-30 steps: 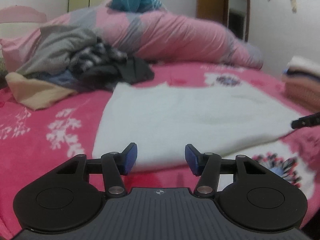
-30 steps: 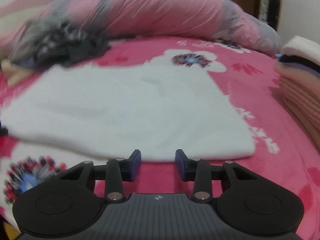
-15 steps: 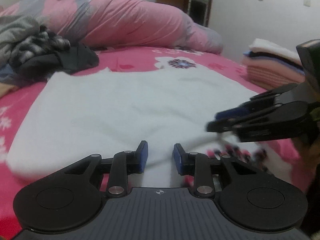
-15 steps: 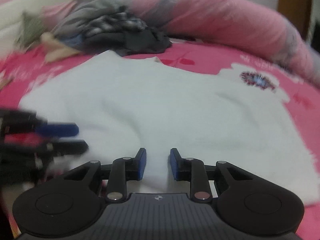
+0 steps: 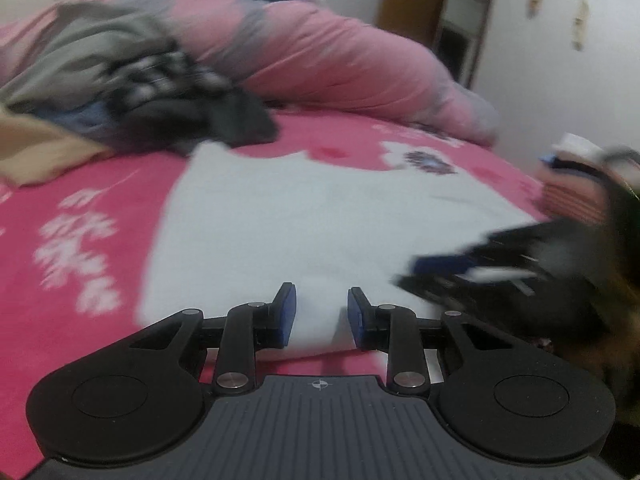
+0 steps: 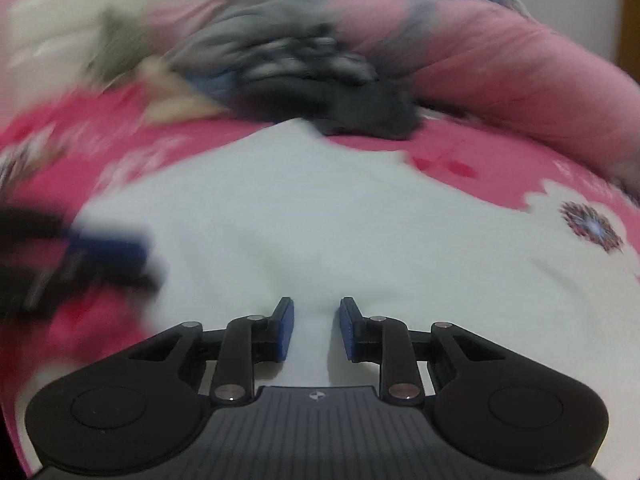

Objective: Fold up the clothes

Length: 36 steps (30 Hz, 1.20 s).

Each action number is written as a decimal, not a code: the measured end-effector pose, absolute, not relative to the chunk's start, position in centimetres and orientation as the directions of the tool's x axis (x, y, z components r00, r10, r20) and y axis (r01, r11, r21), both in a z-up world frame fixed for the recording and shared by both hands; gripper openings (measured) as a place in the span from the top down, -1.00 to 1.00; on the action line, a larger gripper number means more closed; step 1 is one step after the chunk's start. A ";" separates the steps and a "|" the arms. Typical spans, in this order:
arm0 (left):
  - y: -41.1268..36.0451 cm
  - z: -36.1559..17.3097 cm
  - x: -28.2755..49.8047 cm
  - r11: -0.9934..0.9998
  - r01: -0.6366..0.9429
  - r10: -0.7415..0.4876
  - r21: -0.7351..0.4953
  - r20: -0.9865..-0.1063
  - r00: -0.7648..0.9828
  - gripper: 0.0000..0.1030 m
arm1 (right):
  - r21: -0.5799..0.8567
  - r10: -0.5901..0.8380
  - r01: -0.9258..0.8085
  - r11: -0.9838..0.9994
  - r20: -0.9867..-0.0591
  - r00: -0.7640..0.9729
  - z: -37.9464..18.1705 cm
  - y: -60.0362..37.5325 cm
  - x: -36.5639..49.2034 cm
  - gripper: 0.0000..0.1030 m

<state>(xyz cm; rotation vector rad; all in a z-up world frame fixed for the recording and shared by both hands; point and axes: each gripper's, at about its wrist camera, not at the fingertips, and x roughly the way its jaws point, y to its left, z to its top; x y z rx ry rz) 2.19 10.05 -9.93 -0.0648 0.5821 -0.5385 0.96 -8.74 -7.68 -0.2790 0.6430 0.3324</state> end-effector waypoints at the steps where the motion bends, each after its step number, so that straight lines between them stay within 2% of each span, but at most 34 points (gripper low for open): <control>1: 10.8 -9.9 2.3 0.860 0.458 -0.504 -0.224 -0.503 0.702 0.44 | -0.177 0.239 -0.430 0.885 -0.621 0.747 -7.4 -8.0 -0.2 0.62; 6: 13.3 -9.7 2.1 0.868 0.420 -0.497 -0.265 -0.483 0.721 0.44 | -0.157 0.241 -0.402 0.902 -0.588 0.772 -5.3 -8.1 2.3 0.62; 10: 14.5 -9.3 1.8 0.879 0.390 -0.477 -0.275 -0.472 0.742 0.44 | -0.055 0.236 -0.335 0.941 -0.605 0.761 -7.0 -7.9 6.8 0.63; 18: 18.6 -9.3 1.4 0.904 0.283 -0.412 -0.322 -0.477 0.776 0.44 | -0.093 0.420 -0.555 0.826 -0.555 0.718 -6.6 -2.9 1.3 0.70; 21: 19.6 -8.8 1.3 0.900 0.258 -0.406 -0.352 -0.460 0.790 0.44 | -0.059 0.355 -0.452 0.890 -0.530 0.770 -5.7 -4.1 3.6 0.69; 25: 18.8 -7.6 1.9 0.891 0.286 -0.424 -0.352 -0.419 0.803 0.44 | 0.052 0.383 -0.435 0.899 -0.575 0.723 -7.2 -3.7 5.1 0.69; 29: 16.4 -6.9 3.7 0.870 0.341 -0.470 -0.355 -0.391 0.791 0.43 | 0.016 0.501 -0.590 0.808 -0.547 0.671 -7.3 -1.5 0.2 0.69; 31: 14.8 -7.0 4.9 0.855 0.372 -0.500 -0.361 -0.385 0.775 0.43 | 0.025 0.514 -0.597 0.801 -0.539 0.667 -6.6 -2.6 -0.9 0.70; 36: 10.7 -8.2 7.4 0.831 0.432 -0.550 -0.350 -0.399 0.734 0.43 | -0.063 0.221 -0.288 0.955 -0.495 0.840 -3.5 -13.0 2.1 0.69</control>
